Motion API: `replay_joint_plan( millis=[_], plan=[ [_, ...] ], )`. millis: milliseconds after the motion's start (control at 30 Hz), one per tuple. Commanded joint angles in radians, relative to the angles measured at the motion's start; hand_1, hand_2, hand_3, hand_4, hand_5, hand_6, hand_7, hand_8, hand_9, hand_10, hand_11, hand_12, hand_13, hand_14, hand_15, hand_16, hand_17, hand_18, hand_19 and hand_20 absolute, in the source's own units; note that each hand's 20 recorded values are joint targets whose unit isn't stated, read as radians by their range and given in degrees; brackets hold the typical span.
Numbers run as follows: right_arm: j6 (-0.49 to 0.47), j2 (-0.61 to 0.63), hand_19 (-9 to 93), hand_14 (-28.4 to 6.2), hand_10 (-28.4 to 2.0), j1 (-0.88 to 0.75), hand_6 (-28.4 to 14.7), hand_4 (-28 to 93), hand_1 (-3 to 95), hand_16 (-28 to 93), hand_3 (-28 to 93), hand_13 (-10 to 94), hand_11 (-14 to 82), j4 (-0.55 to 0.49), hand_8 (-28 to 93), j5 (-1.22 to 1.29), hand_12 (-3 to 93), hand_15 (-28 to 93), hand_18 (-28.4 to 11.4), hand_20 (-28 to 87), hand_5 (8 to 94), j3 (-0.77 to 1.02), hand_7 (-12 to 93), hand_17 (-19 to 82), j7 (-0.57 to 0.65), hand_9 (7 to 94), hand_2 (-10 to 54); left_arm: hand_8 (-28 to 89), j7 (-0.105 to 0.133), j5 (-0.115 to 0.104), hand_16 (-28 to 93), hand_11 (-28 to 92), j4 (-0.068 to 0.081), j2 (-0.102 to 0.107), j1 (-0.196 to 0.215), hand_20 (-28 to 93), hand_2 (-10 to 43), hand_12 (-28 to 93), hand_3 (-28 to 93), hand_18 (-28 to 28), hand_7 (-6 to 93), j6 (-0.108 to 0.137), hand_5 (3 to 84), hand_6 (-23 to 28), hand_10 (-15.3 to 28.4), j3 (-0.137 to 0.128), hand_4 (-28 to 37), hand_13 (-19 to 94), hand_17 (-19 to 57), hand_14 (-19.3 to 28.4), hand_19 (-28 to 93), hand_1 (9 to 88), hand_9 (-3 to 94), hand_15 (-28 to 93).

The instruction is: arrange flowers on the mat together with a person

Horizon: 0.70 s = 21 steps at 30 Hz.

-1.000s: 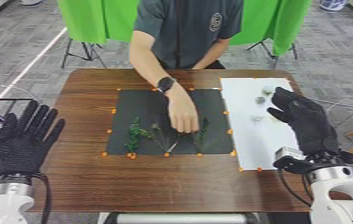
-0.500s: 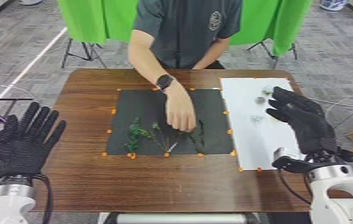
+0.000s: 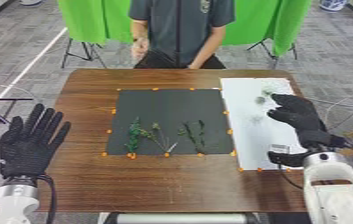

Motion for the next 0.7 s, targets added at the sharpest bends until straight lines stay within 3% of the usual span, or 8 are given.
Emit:
replay_joint_plan(
  millis=[33,233,367,500,700],
  plan=[
    [-0.145,0.055,51,-17.4,-16.9,0.092,-4.4,-26,32.0,10,83,23,8.9,0.088,-14,-0.649,12.6,23,-18.6,8,45.7,-0.009,18,5,-0.065,37.4,-9.5,-8,-0.029,0.000,-3,13,0.013,-0.003,0.001,13,13.8,9,70,12.2,7.5,-0.011,44.3,7.4,12.7,0.007,-28.3,30,-1.8,11.6,26,32.2,39.7,16],
    [-0.195,0.102,50,-17.6,-16.9,0.191,-3.0,-28,31.7,11,84,21,7.3,0.187,-14,-0.886,13.3,21,-18.5,7,46.8,-0.106,19,4,-0.043,36.7,-9.5,-8,-0.025,-0.002,-3,13,0.008,-0.003,0.010,13,13.8,9,70,12.2,7.5,-0.007,44.3,7.5,12.8,0.010,-28.3,30,-1.8,11.9,26,32.1,39.7,16],
    [-0.178,0.131,49,-18.1,-16.8,0.219,-2.2,-28,33.8,11,84,19,7.8,0.232,-15,-0.943,14.4,20,-17.8,5,48.4,-0.143,21,2,-0.026,37.0,-9.5,-8,-0.027,0.002,-3,13,0.011,-0.005,0.005,13,13.8,9,70,12.1,7.6,-0.010,44.3,7.5,12.8,0.014,-28.3,30,-1.7,11.8,26,32.1,39.7,16],
    [-0.287,0.140,49,-18.6,-16.9,0.251,-0.8,-28,36.1,10,83,17,8.1,0.252,-16,-0.985,15.0,20,-17.6,3,49.8,-0.164,25,2,-0.015,36.9,-9.5,-8,-0.024,-0.003,-3,13,0.009,-0.006,0.009,13,13.8,9,70,12.1,7.5,-0.005,44.4,7.6,12.7,0.016,-28.3,30,-1.7,11.8,26,32.1,39.4,16],
    [-0.296,0.151,50,-18.9,-17.2,0.293,-0.4,-28,36.4,9,83,16,7.8,0.326,-17,-0.983,15.0,20,-17.8,1,50.5,-0.213,27,1,-0.027,36.1,-9.5,-8,-0.028,0.002,-3,13,0.010,-0.008,0.007,13,13.8,9,70,12.1,7.4,-0.006,44.5,7.6,12.7,0.018,-28.3,30,-1.7,11.8,26,32.1,39.4,16]
  ],
)
